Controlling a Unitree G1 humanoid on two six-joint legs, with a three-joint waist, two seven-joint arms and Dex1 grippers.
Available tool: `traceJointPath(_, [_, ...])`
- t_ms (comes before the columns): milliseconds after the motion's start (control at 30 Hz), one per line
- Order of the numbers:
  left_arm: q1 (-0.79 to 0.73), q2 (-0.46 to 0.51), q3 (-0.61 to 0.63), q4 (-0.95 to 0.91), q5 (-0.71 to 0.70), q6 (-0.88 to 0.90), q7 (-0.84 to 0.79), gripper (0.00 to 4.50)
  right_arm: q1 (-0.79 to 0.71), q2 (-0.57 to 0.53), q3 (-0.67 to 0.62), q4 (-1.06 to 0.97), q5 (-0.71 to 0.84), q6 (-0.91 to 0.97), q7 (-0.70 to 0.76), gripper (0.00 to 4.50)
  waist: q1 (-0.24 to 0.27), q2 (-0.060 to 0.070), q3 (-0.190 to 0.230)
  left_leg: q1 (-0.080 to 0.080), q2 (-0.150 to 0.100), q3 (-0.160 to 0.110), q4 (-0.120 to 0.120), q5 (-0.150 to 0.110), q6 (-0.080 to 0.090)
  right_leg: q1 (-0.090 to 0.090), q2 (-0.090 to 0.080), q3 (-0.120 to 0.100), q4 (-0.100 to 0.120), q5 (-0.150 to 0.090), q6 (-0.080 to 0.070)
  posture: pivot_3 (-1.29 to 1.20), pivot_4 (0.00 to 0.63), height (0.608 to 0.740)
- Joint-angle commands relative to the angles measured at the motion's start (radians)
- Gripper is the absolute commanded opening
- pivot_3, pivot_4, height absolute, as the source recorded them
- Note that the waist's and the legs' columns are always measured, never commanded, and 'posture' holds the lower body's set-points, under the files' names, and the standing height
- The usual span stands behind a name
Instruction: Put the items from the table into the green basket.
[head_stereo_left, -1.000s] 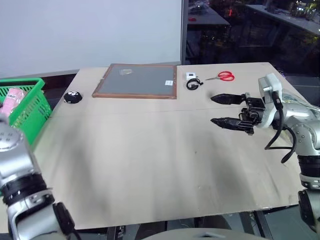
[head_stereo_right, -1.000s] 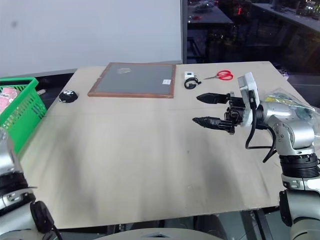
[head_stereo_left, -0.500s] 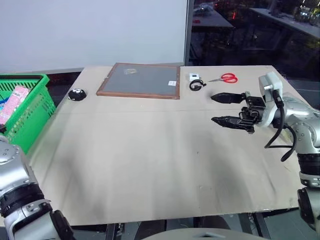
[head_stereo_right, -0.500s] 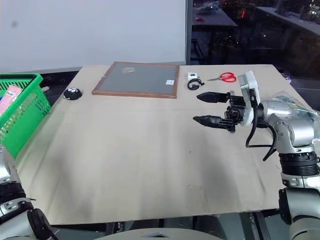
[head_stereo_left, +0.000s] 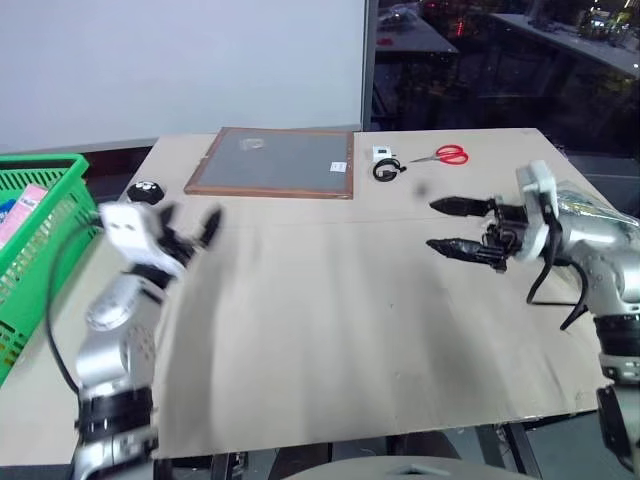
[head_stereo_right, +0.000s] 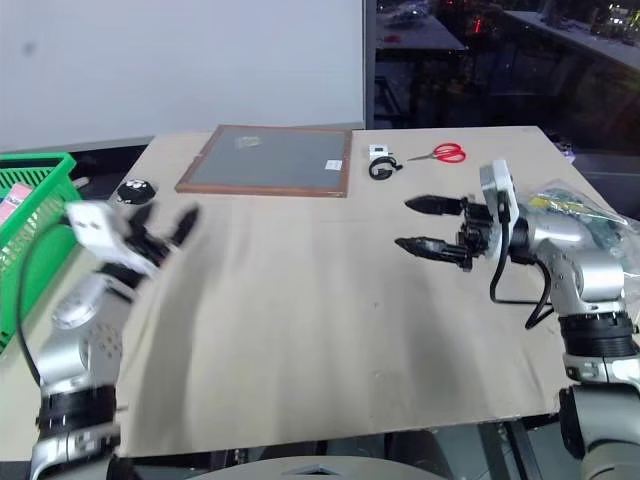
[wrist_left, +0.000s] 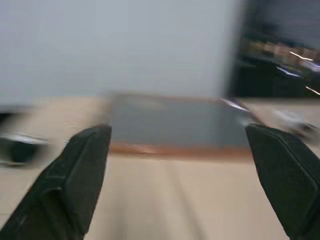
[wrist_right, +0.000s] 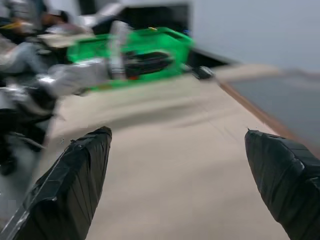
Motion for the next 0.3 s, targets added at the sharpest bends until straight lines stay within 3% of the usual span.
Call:
traceJointPath(33, [0.099, 0.012, -0.104, -0.044, 0.061, -0.004, -0.080, 4.41, 0.063, 0.026, -0.002, 0.097, -0.124, -0.176, -0.061, 4.50, -0.002, 0.002, 0.000, 0.000, 0.000, 0.000, 0.000, 0.000, 0.000, 0.000, 0.001, 0.000, 0.000, 0.000, 0.000, 0.08, 0.000, 0.740])
traceJointPath(200, [0.184, -0.015, -0.178, -0.036, 0.126, -0.052, -0.096, 4.41, 0.151, 0.052, 0.022, 0.247, -0.306, -0.412, -0.173, 4.50, 0.000, 0.006, 0.000, 0.000, 0.001, 0.000, 0.000, 0.000, 0.000, 0.000, 0.002, 0.001, 0.001, -0.001, 0.000, 0.06, 0.000, 0.740])
traceJointPath(300, [0.190, -0.024, -0.193, -0.009, 0.166, -0.091, -0.099, 4.41, 0.173, 0.069, 0.022, 0.280, -0.329, -0.471, -0.184, 4.50, 0.000, 0.007, 0.000, 0.002, 0.000, 0.002, 0.001, 0.001, 0.000, 0.001, 0.002, 0.002, 0.001, -0.004, 0.001, 0.06, 0.000, 0.740])
